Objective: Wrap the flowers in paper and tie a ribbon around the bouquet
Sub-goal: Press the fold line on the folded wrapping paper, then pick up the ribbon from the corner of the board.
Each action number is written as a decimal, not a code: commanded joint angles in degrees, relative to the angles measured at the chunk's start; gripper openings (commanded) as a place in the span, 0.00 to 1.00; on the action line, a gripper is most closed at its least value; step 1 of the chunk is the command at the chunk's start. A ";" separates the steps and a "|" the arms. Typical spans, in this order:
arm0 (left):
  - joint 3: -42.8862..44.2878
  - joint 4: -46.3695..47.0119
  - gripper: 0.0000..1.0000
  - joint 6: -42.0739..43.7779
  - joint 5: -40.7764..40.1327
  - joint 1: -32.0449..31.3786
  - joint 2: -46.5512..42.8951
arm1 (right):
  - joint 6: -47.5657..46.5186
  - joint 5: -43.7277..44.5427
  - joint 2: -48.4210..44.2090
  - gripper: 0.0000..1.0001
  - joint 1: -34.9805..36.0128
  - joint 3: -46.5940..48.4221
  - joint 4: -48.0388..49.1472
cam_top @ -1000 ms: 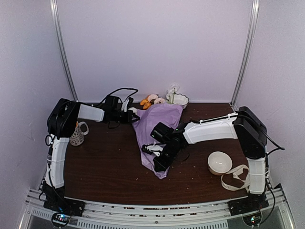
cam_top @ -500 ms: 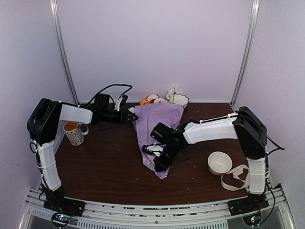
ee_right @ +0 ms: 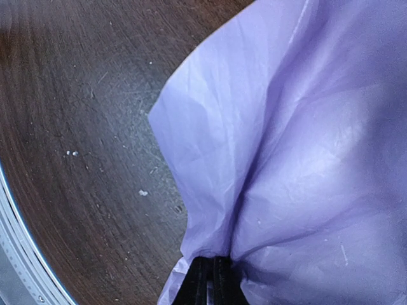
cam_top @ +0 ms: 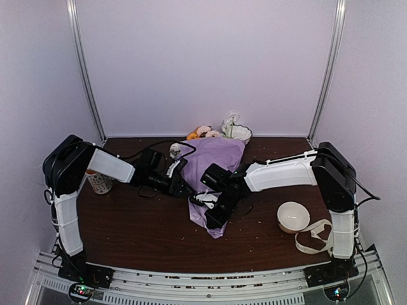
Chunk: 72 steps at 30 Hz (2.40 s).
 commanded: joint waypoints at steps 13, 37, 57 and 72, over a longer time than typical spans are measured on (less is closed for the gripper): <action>-1.81 -13.39 0.54 3.19 -3.96 -1.29 -3.93 | -0.06 4.35 0.79 0.07 0.67 -1.68 -2.08; 0.94 -15.30 0.00 6.53 -3.13 -2.99 2.49 | 0.44 5.70 -1.61 0.08 1.18 -5.31 1.34; -0.41 -13.52 0.00 6.59 -5.03 -2.07 3.52 | 10.93 32.40 -26.38 0.07 -2.61 -1.80 -9.72; 0.01 -13.32 0.00 6.68 -5.09 -3.17 3.88 | 45.31 31.68 -60.20 0.73 -47.64 -39.86 -7.80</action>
